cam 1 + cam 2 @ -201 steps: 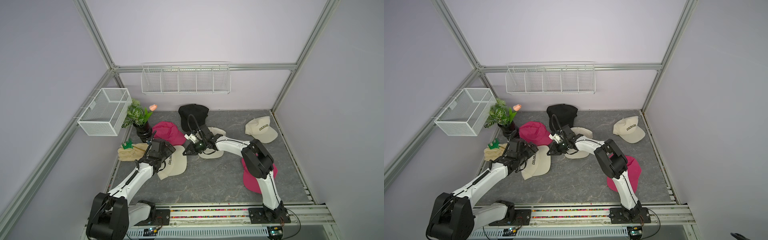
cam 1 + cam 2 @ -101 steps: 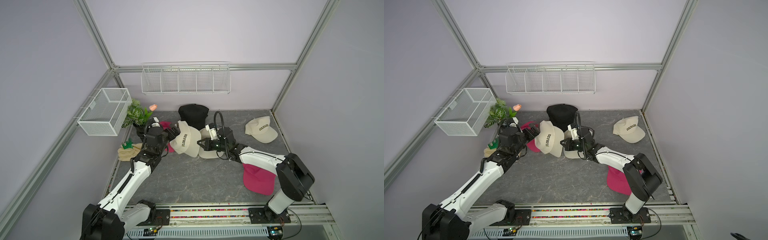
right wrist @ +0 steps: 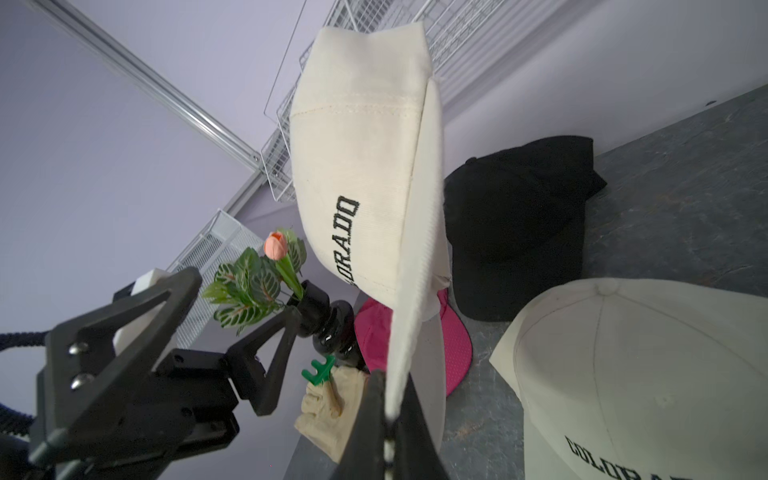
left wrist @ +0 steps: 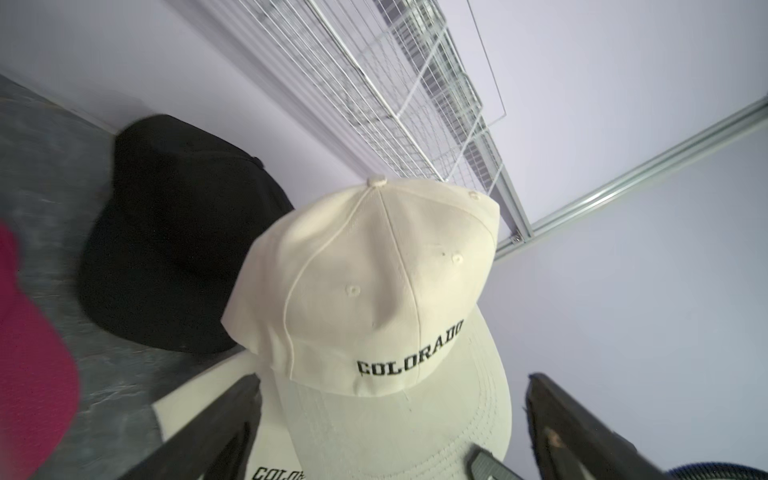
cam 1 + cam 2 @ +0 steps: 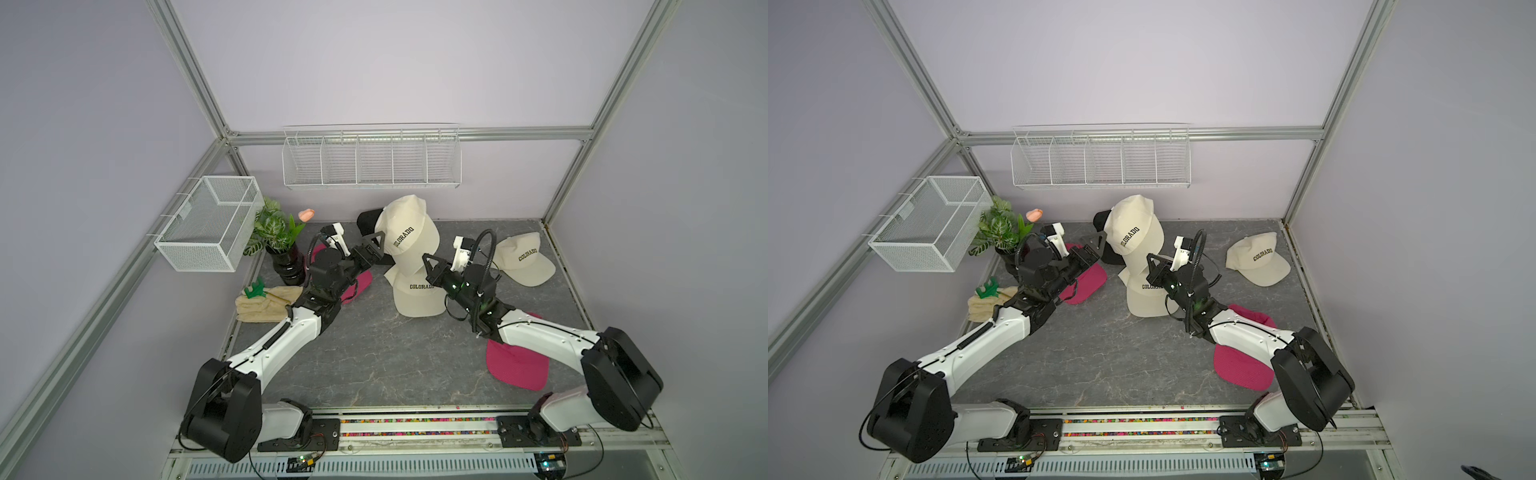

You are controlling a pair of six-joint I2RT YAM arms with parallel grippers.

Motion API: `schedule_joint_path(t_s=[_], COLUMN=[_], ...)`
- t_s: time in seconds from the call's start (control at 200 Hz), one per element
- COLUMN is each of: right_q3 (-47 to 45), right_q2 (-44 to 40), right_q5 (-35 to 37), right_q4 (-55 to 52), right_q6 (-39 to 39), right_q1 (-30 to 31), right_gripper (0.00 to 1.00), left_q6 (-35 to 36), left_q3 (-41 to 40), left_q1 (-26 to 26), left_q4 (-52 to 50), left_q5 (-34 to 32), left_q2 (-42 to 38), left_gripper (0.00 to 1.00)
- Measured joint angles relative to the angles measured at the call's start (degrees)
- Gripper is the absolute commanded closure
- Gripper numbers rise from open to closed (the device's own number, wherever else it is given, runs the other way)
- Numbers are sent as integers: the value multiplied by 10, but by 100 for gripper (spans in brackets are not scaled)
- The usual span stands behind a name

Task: Stack the baseball caps by color
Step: Pick up the baseball cap from the center of the board.

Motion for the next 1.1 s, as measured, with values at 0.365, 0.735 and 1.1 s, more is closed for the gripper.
schedule_joint_path(t_s=[0.365, 0.735, 1.1], right_q3=[-52, -61, -61], right_q2=[0, 0, 40], right_q5=[67, 106, 74], right_q4=[155, 281, 343], right_q6=[77, 80, 101], right_q1=[-6, -6, -6], right_gripper=[94, 93, 93], left_q6=[-52, -108, -181], left_q3=[73, 75, 112], left_q1=[-36, -41, -46], left_q4=[124, 190, 313], left_q5=[111, 124, 187], left_q2=[132, 160, 236], left_gripper=[1, 2, 39])
